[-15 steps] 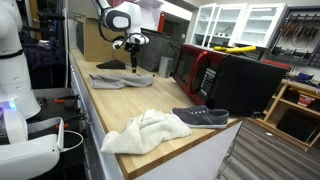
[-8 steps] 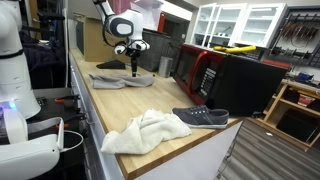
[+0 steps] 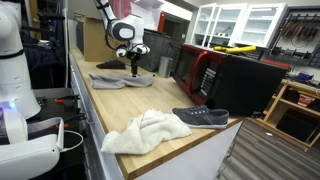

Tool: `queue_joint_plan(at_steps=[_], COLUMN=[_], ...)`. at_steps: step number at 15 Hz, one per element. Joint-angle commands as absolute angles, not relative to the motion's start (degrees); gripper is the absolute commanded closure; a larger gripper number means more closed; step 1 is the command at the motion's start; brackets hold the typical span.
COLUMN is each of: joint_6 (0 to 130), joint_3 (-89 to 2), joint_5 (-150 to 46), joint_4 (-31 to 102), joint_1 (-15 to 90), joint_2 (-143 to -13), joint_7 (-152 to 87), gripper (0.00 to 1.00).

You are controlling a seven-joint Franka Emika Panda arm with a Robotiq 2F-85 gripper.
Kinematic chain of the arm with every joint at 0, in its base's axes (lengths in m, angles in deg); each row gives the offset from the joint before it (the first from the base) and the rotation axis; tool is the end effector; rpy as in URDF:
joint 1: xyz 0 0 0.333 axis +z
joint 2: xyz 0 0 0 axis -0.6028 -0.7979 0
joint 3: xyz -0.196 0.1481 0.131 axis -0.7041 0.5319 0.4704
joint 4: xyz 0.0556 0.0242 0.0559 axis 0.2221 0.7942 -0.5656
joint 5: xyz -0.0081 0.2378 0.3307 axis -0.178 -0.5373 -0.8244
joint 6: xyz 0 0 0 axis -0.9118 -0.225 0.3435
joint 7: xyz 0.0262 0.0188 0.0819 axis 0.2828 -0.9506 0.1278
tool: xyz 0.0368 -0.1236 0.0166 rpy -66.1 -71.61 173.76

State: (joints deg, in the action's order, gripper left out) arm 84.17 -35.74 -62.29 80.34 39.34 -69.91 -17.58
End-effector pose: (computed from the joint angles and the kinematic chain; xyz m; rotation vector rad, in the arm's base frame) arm 0.5192 0.0565 0.2016 -2.9844 0.5176 -0.1878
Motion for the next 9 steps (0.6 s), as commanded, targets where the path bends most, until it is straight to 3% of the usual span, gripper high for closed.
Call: queue_joint_plan(at_steps=[1, 9], joint_6=[84.6, 84.3], joint_3=[-37.0, -37.7], joint_5=[-60.7, -58.9], joint_4=[79.0, 78.9], joint_1=[40.6, 41.2], joint_2=[-71.2, -71.4], joint_7=[-16.6, -16.7], gripper=[0.26, 0.87])
